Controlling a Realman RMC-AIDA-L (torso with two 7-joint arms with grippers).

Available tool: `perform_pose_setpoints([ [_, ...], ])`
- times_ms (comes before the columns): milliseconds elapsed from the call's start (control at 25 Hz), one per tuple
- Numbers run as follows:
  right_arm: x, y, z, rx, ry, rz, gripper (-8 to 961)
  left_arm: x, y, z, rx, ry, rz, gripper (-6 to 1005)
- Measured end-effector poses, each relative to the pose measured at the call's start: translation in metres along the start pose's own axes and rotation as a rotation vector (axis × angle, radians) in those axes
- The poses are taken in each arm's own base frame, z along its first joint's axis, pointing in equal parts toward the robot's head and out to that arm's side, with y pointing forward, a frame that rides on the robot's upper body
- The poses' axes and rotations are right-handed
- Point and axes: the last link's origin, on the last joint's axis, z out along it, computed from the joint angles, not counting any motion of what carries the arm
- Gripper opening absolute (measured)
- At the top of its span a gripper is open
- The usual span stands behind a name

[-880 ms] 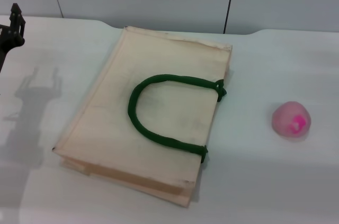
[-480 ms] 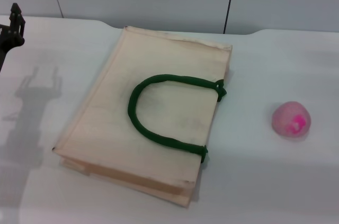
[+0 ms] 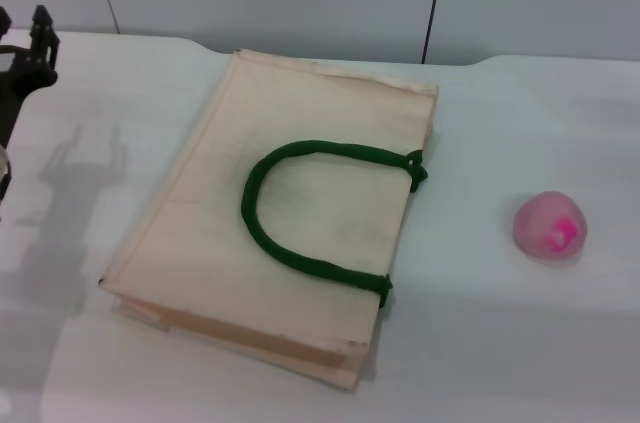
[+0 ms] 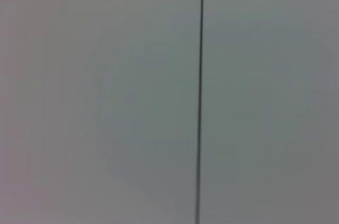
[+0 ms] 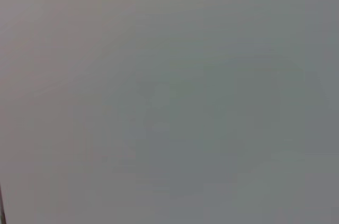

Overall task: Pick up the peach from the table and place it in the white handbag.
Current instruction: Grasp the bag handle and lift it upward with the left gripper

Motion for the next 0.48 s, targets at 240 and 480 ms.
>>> perform_pose_setpoints([
  [240, 0.002, 0.001, 0.001, -0.024, 0.026, 0.062, 861, -0.001, 0.007, 0.001, -0.095, -0.034, -0.124, 473],
  [480, -0.004, 0.01, 0.009, -0.161, 0.085, 0.078, 861, 0.008, 0.002, 0.009, -0.229, -0.112, -0.285, 476],
])
